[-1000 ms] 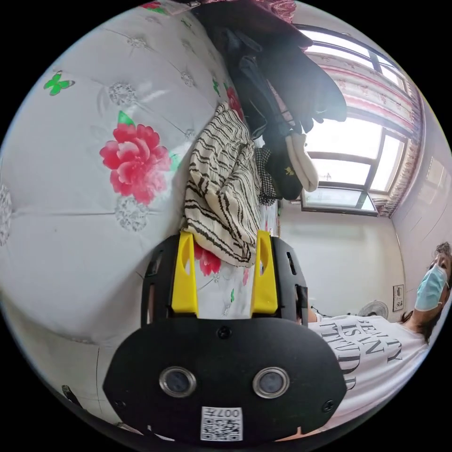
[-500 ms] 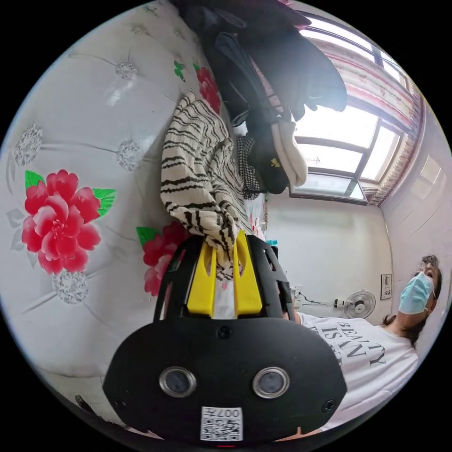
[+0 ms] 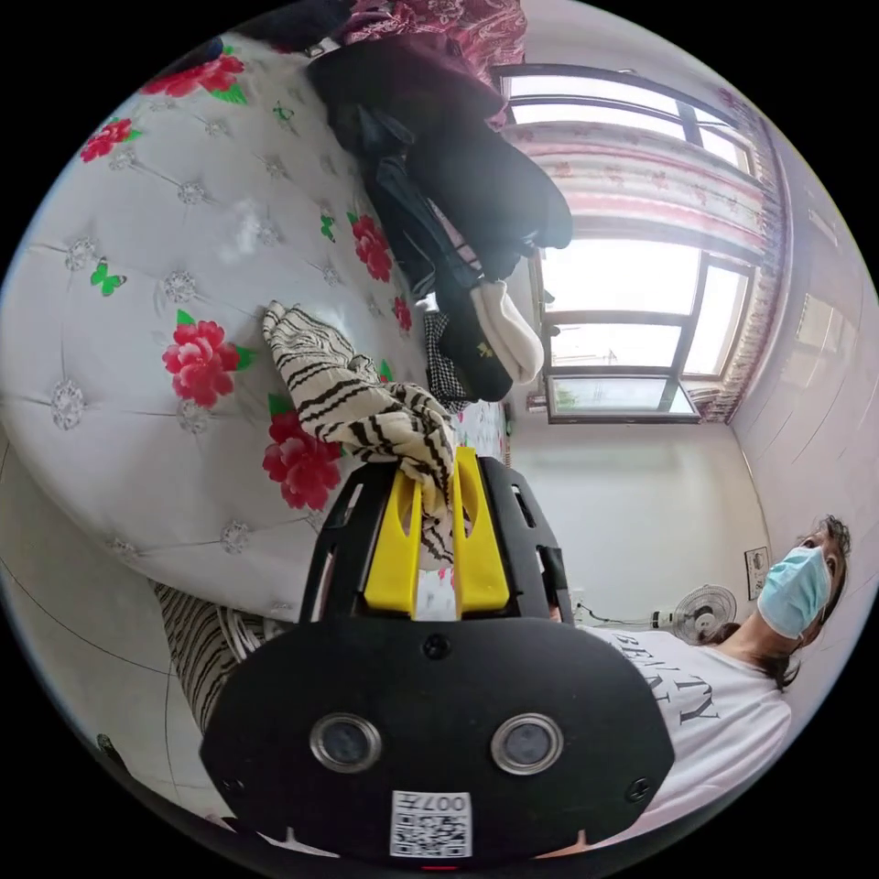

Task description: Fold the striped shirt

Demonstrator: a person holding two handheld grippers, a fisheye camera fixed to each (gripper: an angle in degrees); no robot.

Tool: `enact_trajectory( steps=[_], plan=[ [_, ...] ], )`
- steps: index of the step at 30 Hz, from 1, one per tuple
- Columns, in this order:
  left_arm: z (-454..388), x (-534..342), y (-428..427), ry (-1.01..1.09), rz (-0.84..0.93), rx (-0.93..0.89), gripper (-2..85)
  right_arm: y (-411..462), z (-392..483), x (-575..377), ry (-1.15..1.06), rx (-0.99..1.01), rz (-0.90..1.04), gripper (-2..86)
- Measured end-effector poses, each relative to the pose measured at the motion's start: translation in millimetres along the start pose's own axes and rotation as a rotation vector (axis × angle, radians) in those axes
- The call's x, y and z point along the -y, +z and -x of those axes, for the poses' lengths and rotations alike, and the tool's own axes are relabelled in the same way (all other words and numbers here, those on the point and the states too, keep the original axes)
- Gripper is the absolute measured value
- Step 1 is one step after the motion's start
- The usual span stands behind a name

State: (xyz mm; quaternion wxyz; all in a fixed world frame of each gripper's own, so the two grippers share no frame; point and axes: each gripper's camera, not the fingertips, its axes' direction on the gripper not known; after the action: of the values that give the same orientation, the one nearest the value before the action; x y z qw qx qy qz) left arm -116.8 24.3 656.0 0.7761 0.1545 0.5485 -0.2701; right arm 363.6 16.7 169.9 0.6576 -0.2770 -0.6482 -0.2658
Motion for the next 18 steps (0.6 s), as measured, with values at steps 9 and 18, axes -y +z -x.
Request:
enact_trajectory(
  steps=[9, 18],
  plan=[
    [-2, 85, -77, 0.083, -0.082, -0.083, 5.0, 98, 67, 85, -0.079, -0.002, -0.007, 0.7],
    [-76, 254, -226, 0.401, -0.195, -0.078, 5.0, 284, 206, 238, -0.342, 0.006, -0.06, 0.6]
  ],
)
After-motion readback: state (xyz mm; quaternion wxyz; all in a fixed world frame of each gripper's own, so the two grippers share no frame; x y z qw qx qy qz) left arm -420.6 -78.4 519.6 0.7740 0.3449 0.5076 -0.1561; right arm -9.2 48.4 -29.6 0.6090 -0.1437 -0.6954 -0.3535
